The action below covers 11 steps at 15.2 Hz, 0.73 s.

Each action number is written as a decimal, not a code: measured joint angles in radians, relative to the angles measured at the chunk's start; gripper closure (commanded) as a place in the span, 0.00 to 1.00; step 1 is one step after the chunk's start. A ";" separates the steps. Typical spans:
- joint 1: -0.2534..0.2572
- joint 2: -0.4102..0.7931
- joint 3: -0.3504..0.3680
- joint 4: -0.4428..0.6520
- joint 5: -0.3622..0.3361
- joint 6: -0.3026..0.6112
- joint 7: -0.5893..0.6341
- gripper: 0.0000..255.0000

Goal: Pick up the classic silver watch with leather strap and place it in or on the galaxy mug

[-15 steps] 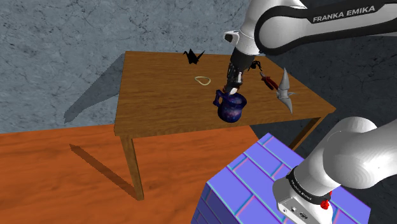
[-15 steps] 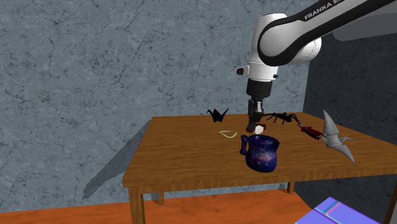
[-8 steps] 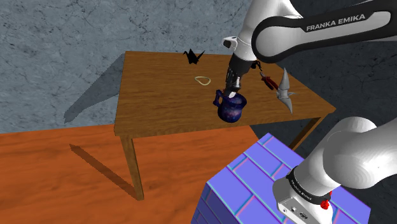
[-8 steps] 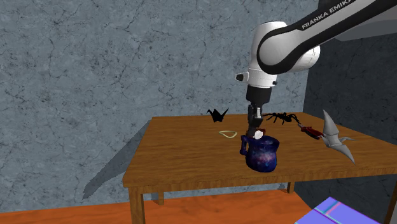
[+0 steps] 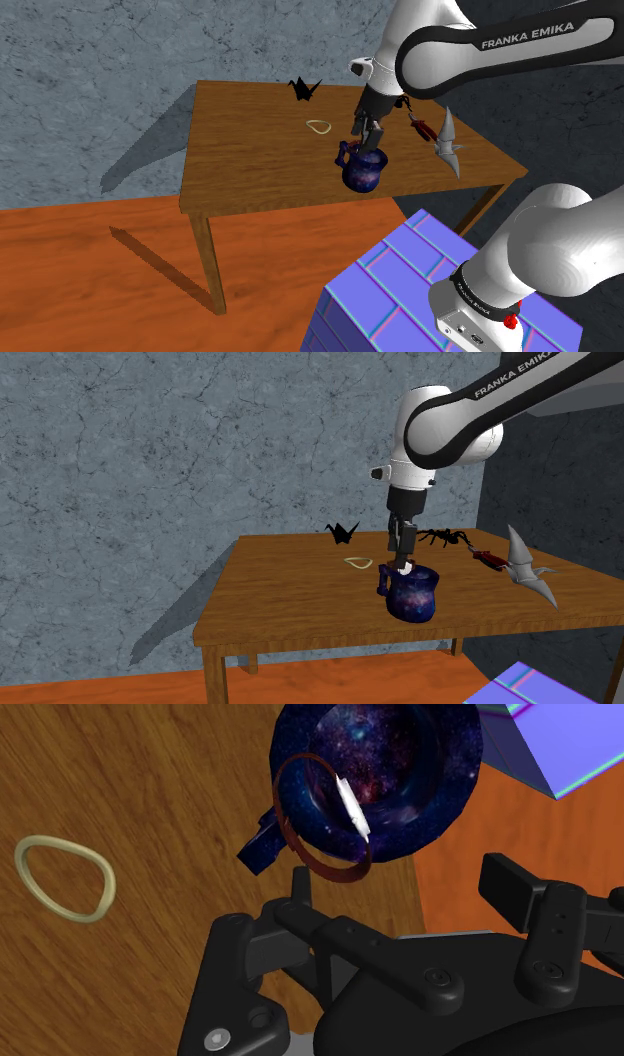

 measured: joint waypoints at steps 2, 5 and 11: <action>0.001 -0.010 0.001 0.009 0.001 -0.018 0.001 0.00; 0.001 -0.047 -0.002 0.071 0.000 -0.116 -0.001 0.00; 0.001 -0.056 -0.002 0.087 0.001 -0.142 -0.001 0.00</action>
